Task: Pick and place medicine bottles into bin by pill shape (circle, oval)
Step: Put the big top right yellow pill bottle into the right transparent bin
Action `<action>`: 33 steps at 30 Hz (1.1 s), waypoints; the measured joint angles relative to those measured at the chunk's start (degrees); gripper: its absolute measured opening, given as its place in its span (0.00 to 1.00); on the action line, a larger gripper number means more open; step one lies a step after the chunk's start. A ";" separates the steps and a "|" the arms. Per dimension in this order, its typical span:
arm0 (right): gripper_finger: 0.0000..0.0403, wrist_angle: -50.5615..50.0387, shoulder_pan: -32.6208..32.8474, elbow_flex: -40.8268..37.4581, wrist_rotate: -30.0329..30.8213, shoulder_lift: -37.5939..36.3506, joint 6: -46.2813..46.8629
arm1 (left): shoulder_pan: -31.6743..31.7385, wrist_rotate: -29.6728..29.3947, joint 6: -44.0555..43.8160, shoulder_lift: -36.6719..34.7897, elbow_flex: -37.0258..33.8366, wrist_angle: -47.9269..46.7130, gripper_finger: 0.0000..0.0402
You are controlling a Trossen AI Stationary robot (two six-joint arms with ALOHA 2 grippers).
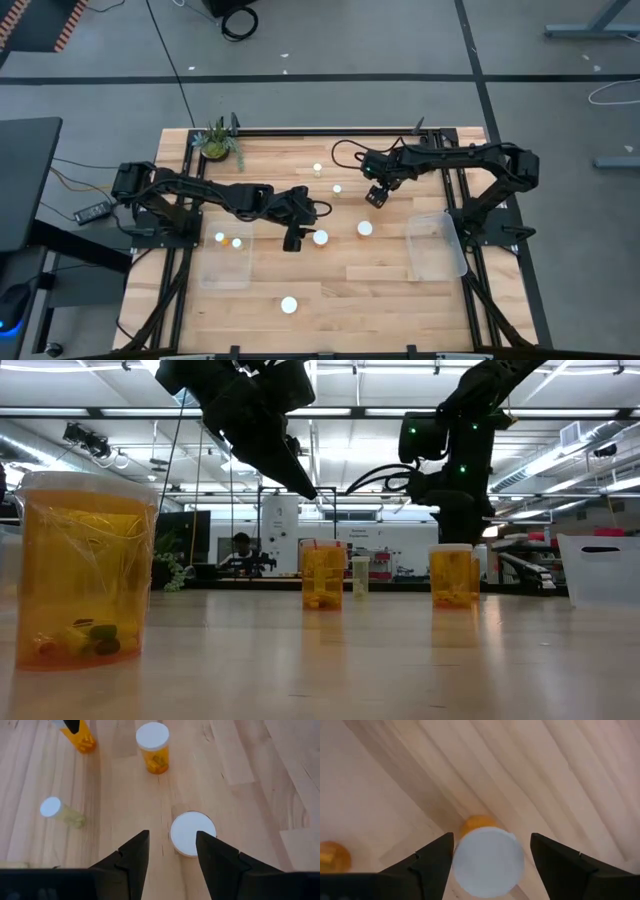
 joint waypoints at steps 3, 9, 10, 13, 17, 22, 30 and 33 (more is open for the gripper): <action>0.69 -1.46 -0.35 -0.03 -0.11 0.05 -0.10 | 0.00 -0.02 -0.02 0.00 0.00 0.01 0.43; 0.69 -1.80 -0.22 -0.07 -1.25 0.05 0.73 | 0.00 0.00 0.00 0.00 0.00 0.00 0.43; 0.68 -1.77 -0.21 -0.07 -1.71 0.05 0.67 | 0.00 0.00 -0.02 0.00 0.00 0.01 0.43; 0.65 -1.79 -0.25 -0.07 -2.87 0.05 0.26 | 0.00 -0.02 0.00 0.00 0.00 0.01 0.43; 0.60 -1.94 -0.32 -0.07 -3.46 0.05 0.26 | 0.00 -0.01 0.00 0.00 0.00 0.00 0.43; 0.56 -3.41 -0.32 -0.07 -4.42 0.00 -0.07 | 0.00 0.00 -0.02 0.00 0.00 0.01 0.43; 0.58 -8.94 0.71 -0.16 -4.77 -0.63 1.84 | 0.00 -0.02 -0.01 0.00 0.00 0.01 0.43; 0.57 -9.30 2.59 -0.16 -4.96 -2.35 2.66 | 0.00 -0.01 -0.01 0.00 0.00 0.01 0.43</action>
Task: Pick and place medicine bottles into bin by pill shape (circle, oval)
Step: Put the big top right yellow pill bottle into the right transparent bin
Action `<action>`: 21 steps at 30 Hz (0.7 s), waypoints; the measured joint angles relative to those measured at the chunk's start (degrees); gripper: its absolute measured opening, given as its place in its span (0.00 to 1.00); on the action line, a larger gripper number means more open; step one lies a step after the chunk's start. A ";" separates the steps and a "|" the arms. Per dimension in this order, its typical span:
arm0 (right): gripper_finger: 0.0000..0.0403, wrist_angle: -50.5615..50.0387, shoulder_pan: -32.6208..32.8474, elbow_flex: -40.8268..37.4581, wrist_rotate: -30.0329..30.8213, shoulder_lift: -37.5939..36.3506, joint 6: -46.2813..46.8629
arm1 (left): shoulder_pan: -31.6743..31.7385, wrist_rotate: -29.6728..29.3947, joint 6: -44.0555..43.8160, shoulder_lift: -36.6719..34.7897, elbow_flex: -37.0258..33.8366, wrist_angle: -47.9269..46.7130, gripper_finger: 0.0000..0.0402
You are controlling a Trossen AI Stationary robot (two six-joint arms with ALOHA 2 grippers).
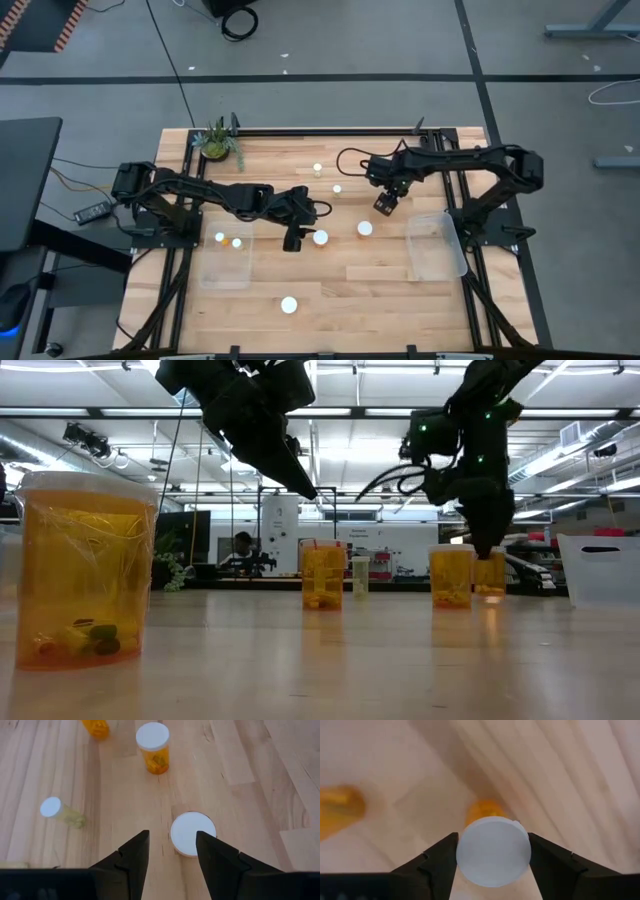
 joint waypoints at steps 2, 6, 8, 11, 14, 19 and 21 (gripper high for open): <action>0.57 -0.53 1.18 0.00 -0.14 -1.24 0.18 | 0.00 -0.01 0.01 0.00 0.00 0.01 0.43; 0.57 -1.36 2.54 0.00 -0.34 -4.86 2.50 | 0.00 0.00 0.01 0.00 0.00 0.00 0.43; 0.58 -2.16 3.19 0.00 -0.87 -6.44 4.52 | 0.00 -0.01 0.01 0.00 0.00 0.02 0.43; 0.58 -3.50 4.84 0.00 -1.24 -8.57 7.34 | 0.00 -0.01 0.01 0.00 0.00 0.01 0.43; 0.57 -4.89 7.16 0.00 -1.50 -9.63 9.41 | 0.00 0.00 0.01 0.00 0.00 0.01 0.43; 0.57 -5.83 10.58 0.04 -4.06 -9.92 12.81 | 0.01 0.01 -0.01 0.00 0.00 0.01 0.43; 0.57 -5.84 12.28 0.04 -5.15 -9.90 14.68 | 0.00 0.00 0.01 0.00 0.00 0.01 0.43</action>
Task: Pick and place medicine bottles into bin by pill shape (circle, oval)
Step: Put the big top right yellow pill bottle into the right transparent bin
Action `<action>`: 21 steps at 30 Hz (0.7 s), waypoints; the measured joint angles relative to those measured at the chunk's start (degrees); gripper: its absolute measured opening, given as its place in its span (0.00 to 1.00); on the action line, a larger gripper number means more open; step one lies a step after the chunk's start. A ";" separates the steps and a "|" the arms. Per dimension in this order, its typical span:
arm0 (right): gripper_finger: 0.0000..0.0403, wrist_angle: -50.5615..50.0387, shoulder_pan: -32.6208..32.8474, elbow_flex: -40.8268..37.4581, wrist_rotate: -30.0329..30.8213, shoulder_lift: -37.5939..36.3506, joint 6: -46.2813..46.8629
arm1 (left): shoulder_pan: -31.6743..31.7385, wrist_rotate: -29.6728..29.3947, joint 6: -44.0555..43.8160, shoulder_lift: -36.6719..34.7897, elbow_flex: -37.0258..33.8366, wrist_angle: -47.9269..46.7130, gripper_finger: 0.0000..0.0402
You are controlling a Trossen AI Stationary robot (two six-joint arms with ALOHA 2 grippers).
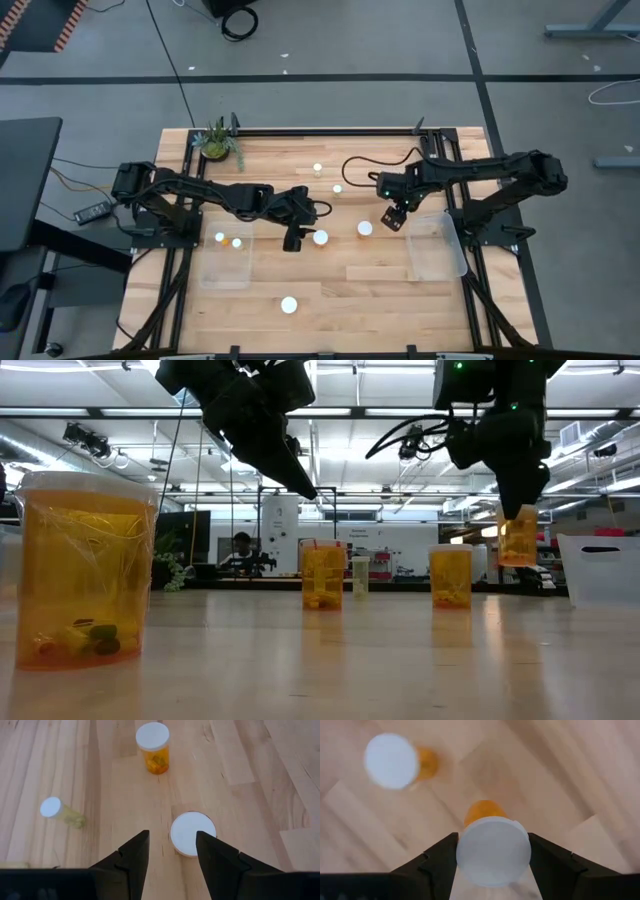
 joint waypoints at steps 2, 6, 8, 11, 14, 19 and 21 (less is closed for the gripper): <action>0.57 0.00 1.96 0.00 -1.07 0.00 2.11 | 0.00 0.00 0.00 0.00 0.00 0.00 0.43; 0.57 -0.79 5.92 0.00 -2.61 0.00 6.18 | 0.00 0.01 0.00 0.00 0.00 -0.01 0.43; 0.57 -2.88 7.47 0.37 -3.52 0.02 7.98 | 0.01 0.01 0.00 0.00 0.00 0.00 0.43; 0.57 -5.99 9.62 2.25 -3.50 0.02 10.72 | 0.01 0.00 0.00 0.00 0.00 -0.01 0.43; 0.57 -8.54 11.95 5.27 -2.30 0.02 13.34 | 0.00 0.00 0.00 0.00 0.00 -0.02 0.43; 0.57 -13.08 15.37 10.30 -1.55 0.01 17.29 | 0.00 0.01 0.00 0.00 0.00 -0.01 0.43; 0.57 -15.58 16.29 11.25 -1.01 -0.01 18.38 | 0.00 -0.01 0.00 0.00 0.00 -0.01 0.43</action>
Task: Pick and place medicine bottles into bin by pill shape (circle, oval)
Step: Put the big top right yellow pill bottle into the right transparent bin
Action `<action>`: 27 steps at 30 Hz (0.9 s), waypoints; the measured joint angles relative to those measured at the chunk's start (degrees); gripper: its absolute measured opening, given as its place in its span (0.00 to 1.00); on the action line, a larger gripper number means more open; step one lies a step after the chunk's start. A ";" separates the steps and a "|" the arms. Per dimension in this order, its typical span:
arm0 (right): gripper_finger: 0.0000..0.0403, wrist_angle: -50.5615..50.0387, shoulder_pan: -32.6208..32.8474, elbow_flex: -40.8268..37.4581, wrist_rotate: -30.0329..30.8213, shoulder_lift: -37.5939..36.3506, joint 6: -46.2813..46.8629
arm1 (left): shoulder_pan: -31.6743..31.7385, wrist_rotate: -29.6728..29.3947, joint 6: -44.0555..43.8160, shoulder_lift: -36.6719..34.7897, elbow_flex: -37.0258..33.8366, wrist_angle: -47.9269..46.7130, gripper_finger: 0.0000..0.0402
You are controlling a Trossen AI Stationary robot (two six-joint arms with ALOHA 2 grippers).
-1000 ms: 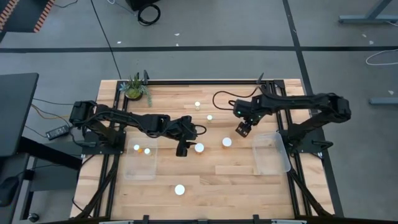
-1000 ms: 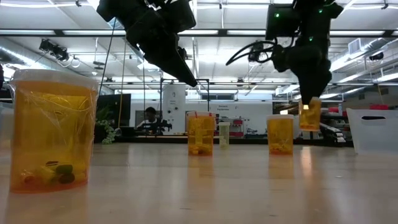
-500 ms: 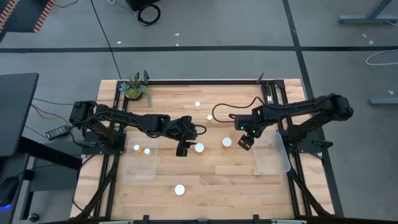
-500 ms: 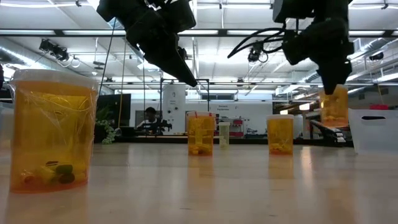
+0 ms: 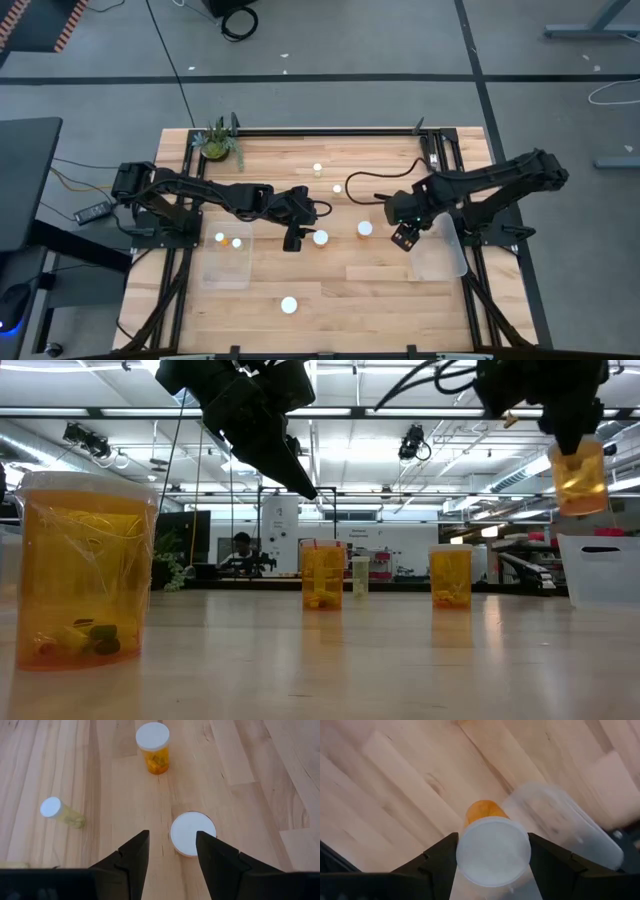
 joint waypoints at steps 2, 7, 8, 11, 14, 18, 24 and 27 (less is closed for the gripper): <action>0.57 -2.10 0.65 0.36 0.03 0.01 0.90 | 0.00 0.01 0.00 0.00 0.00 0.00 0.43; 0.57 -4.56 2.60 -0.12 0.37 0.03 2.72 | 0.01 0.01 0.00 0.00 0.00 0.01 0.43; 0.57 -4.72 3.06 -0.28 0.55 0.03 2.94 | 0.00 0.02 0.00 0.00 0.00 0.00 0.43; 0.57 -5.68 3.96 -1.36 1.72 0.03 3.08 | 0.02 0.02 0.00 0.00 0.00 0.02 0.43; 0.57 -6.71 4.01 -3.61 1.78 -0.28 3.21 | 0.01 0.02 0.00 0.00 0.00 0.00 0.43; 0.57 -5.85 4.01 -7.29 1.68 -2.03 3.92 | 0.02 0.00 0.00 0.00 0.00 0.00 0.43; 0.57 -2.61 3.90 -13.68 1.56 -6.89 5.86 | 0.00 0.00 0.00 0.00 0.00 0.00 0.43; 0.57 -1.46 3.73 -16.71 1.83 -8.81 7.22 | 0.02 0.02 0.00 0.00 0.00 -0.02 0.43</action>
